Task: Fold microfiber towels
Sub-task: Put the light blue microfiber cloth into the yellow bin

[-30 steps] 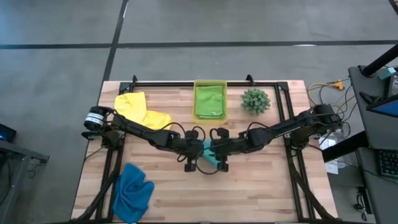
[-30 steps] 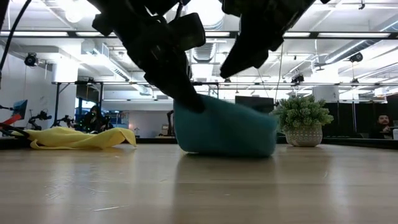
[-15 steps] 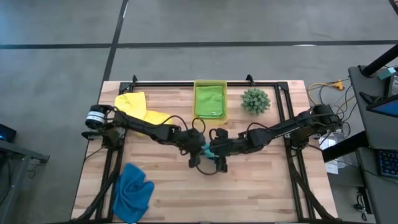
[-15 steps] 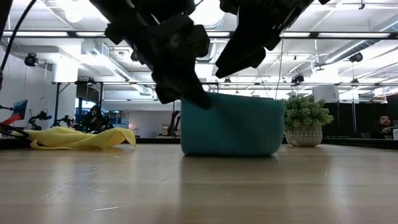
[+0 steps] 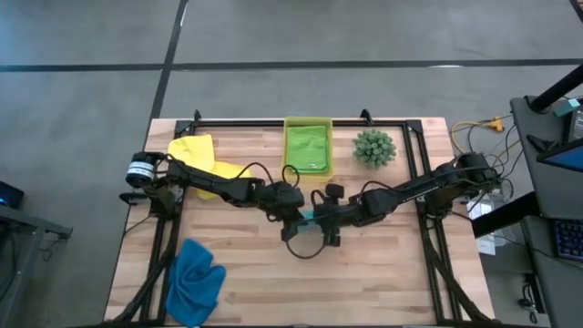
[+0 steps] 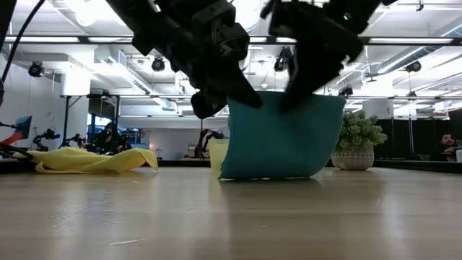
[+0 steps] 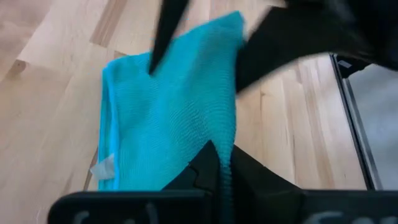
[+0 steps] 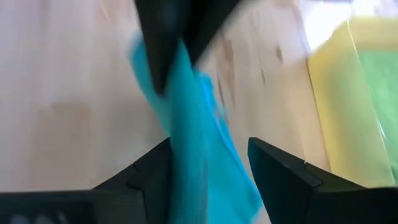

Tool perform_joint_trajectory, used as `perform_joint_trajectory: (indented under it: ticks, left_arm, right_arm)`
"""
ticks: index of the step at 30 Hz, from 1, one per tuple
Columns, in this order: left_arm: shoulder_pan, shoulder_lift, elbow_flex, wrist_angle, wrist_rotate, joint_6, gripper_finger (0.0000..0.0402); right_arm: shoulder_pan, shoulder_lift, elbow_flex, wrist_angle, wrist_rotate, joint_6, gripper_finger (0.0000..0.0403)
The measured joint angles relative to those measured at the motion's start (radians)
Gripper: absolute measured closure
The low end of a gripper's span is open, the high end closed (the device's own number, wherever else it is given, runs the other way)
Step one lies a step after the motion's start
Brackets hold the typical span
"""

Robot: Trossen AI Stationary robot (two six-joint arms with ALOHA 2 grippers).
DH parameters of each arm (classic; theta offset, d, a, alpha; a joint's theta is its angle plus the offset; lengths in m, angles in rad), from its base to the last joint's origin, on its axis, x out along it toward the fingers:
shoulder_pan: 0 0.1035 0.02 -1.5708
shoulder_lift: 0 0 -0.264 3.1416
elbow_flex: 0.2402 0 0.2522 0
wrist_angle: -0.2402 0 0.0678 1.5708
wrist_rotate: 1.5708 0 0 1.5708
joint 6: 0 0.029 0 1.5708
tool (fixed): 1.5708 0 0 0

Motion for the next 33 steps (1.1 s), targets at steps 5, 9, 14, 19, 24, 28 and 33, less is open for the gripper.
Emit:
perform_joint_trajectory:
  ticks: [5, 9, 14, 19, 24, 28, 33]
  left_arm:
    - [0.000, 0.000, -0.002, -0.001, 0.003, 0.001, 0.0402]
    - [0.000, 0.000, -0.005, -0.001, 0.004, 0.001, 0.0402]
    - [0.000, 0.000, -0.012, -0.003, 0.009, 0.002, 0.0402]
    - [0.000, 0.000, -0.012, -0.021, 0.010, 0.010, 0.0402]
    - [0.001, -0.032, -0.002, -0.113, 0.008, 0.101, 0.0401]
    - [0.001, -0.111, 0.015, -0.203, 0.000, 0.161, 0.0401]
    - [0.000, -0.242, 0.040, -0.263, -0.059, 0.246, 0.0401]
  right_arm:
    - [-0.002, 0.000, -0.008, -0.117, 0.001, 0.002, 0.0218]
    - [-0.002, 0.000, -0.013, -0.159, -0.007, 0.001, 0.0234]
    - [0.000, -0.001, -0.013, -0.158, -0.011, -0.019, 0.0298]
    - [0.000, -0.003, -0.013, -0.160, -0.068, -0.028, 0.0383]
    - [-0.001, -0.037, 0.031, -0.194, -0.077, -0.058, 0.0392]
    - [-0.039, -0.081, 0.117, -0.248, -0.148, -0.090, 0.0393]
    - [-0.096, -0.116, 0.270, -0.367, -0.206, -0.124, 0.0393]
